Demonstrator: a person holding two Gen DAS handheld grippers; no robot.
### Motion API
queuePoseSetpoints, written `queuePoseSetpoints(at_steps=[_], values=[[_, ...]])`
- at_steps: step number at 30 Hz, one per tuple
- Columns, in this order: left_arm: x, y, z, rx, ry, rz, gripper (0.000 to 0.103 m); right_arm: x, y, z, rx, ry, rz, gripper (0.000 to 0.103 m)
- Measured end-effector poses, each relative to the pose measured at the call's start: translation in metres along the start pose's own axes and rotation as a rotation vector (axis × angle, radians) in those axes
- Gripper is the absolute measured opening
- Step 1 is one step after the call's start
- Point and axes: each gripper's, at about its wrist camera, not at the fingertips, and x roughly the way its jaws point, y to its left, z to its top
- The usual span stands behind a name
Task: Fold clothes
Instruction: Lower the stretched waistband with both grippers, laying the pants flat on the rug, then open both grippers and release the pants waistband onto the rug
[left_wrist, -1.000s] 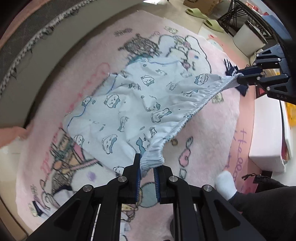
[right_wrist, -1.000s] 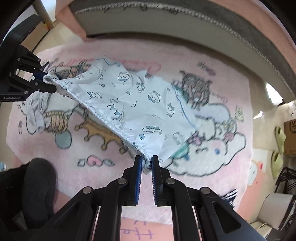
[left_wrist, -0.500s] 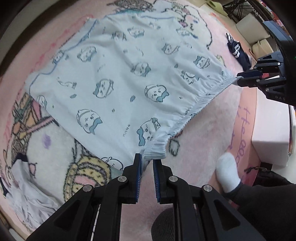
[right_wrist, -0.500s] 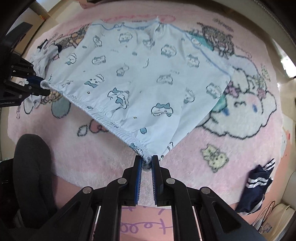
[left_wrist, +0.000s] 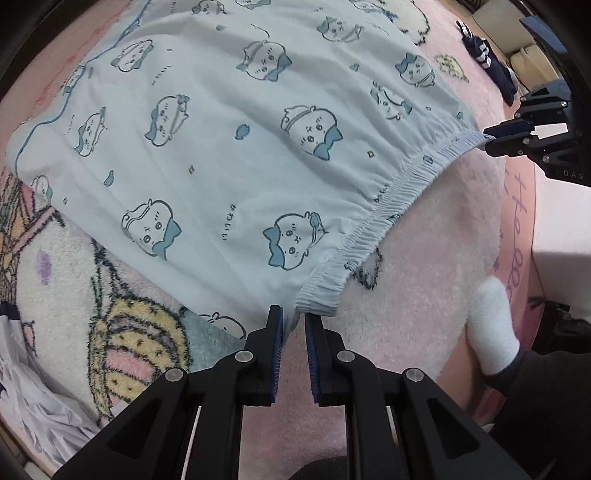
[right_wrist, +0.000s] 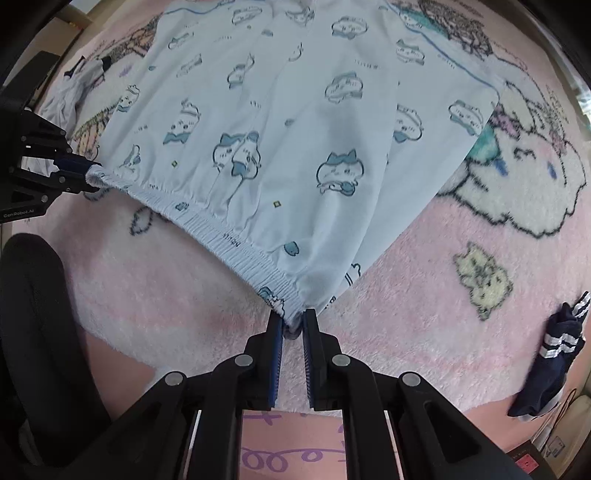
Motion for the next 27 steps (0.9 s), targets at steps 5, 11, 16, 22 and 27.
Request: queuePoseSetpoints(at_steps=[5,11,16,22,27], values=[[0.013,-0.002,-0.001,0.008,0.003,-0.004,0.011,0.016,0.004,-0.006,-0.003,0.021,0.004,0.008],[0.010,-0.004,-0.004,0.037,-0.010,0.009,0.011,0.035,0.004,-0.018,0.012,0.060,0.020,0.008],[0.003,0.001,-0.004,-0.009,-0.017,-0.004,0.011,0.038,-0.012,-0.032,0.120,0.029,0.102,0.008],[-0.011,0.014,-0.010,-0.167,-0.065,-0.070,0.015,0.024,-0.022,-0.046,0.230,-0.043,0.167,0.011],[-0.023,0.030,-0.024,-0.372,-0.117,-0.239,0.067,0.011,-0.022,-0.054,0.293,-0.100,0.242,0.047]])
